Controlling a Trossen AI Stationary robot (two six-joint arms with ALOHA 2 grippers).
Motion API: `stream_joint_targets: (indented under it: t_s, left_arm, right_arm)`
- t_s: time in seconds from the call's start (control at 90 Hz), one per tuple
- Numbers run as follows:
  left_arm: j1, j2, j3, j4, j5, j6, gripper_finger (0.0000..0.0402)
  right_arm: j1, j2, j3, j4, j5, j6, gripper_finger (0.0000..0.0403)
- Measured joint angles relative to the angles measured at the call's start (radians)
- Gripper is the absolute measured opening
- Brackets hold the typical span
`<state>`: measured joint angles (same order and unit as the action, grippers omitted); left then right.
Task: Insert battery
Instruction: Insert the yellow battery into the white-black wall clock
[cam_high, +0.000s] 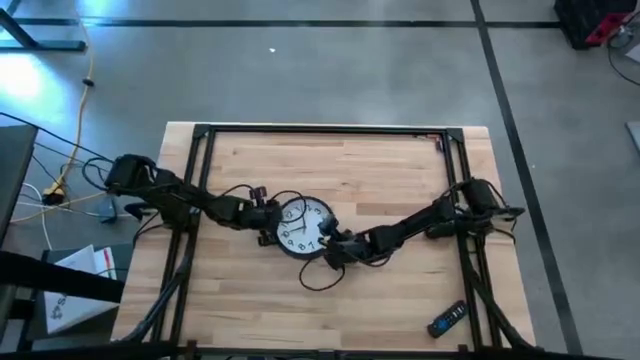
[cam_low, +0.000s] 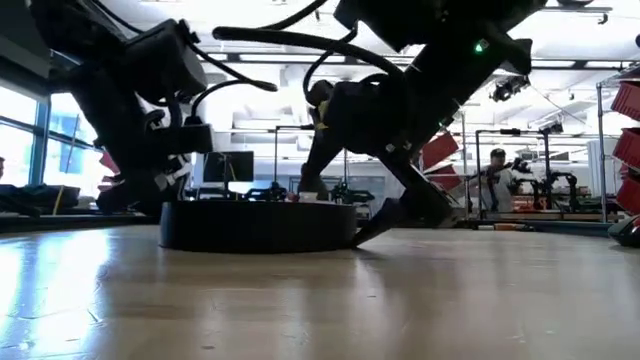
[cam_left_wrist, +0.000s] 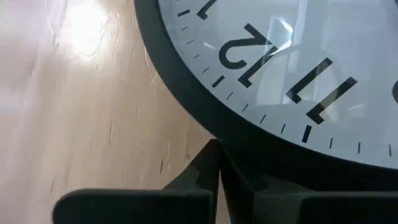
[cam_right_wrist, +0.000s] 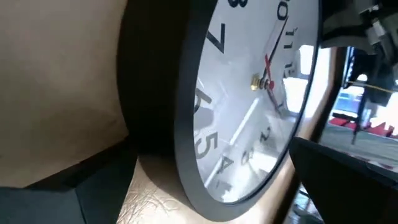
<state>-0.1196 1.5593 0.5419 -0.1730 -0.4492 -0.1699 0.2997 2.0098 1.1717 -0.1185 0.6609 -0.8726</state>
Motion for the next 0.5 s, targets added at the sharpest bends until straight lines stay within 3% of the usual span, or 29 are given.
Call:
stream_joint_targets:
  t_s: [0.2,0.5]
  left_arm:
    - [-0.007,-0.012,-0.003,0.008,-0.001,0.019,0.0]
    - [-0.018,-0.021,-0.004,0.003,0.008,0.018,0.0]
  right_arm:
    - [0.028,0.002,0.024,0.005,0.004,0.042,0.0392]
    - [0.072,-0.024,0.028,-0.048,0.123,0.117,0.0392]
